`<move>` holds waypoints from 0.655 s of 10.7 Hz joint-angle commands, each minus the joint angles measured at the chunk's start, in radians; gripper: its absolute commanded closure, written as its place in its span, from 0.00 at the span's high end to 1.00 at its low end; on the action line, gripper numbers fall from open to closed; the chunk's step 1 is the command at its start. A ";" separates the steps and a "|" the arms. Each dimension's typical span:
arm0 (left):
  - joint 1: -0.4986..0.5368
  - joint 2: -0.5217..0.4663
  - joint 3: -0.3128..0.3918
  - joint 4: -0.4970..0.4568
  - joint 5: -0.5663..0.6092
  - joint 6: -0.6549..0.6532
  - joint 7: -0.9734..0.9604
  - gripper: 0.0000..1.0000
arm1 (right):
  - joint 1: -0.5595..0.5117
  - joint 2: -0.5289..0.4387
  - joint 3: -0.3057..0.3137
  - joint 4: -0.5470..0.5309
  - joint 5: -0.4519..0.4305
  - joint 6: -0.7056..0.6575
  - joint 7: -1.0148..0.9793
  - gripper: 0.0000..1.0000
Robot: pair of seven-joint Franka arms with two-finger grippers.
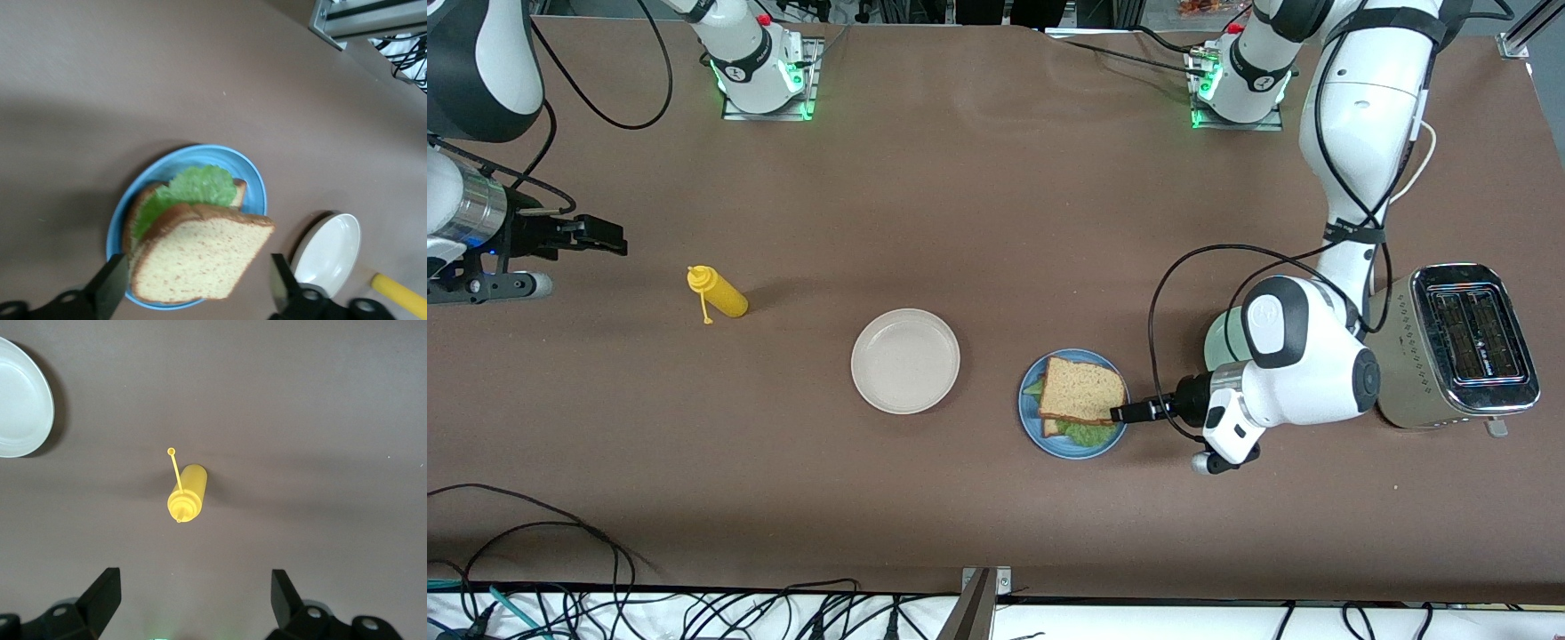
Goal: Make sandwich in blue plate with both arms
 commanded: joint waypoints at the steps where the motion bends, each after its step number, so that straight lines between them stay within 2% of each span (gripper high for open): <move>1: 0.067 -0.073 0.000 0.010 0.185 -0.082 0.104 1.00 | 0.000 -0.002 0.004 0.005 -0.013 0.044 0.017 1.00; 2: 0.075 -0.102 -0.001 0.011 0.266 -0.107 0.133 1.00 | 0.001 -0.003 0.006 0.000 -0.013 0.079 0.017 1.00; 5: 0.163 -0.169 -0.001 0.034 0.359 -0.107 0.143 1.00 | 0.007 0.003 0.006 0.017 -0.014 0.108 0.012 1.00; 7: 0.162 -0.247 -0.006 0.031 0.524 -0.172 0.141 1.00 | 0.004 0.005 0.006 0.018 -0.007 0.111 0.015 1.00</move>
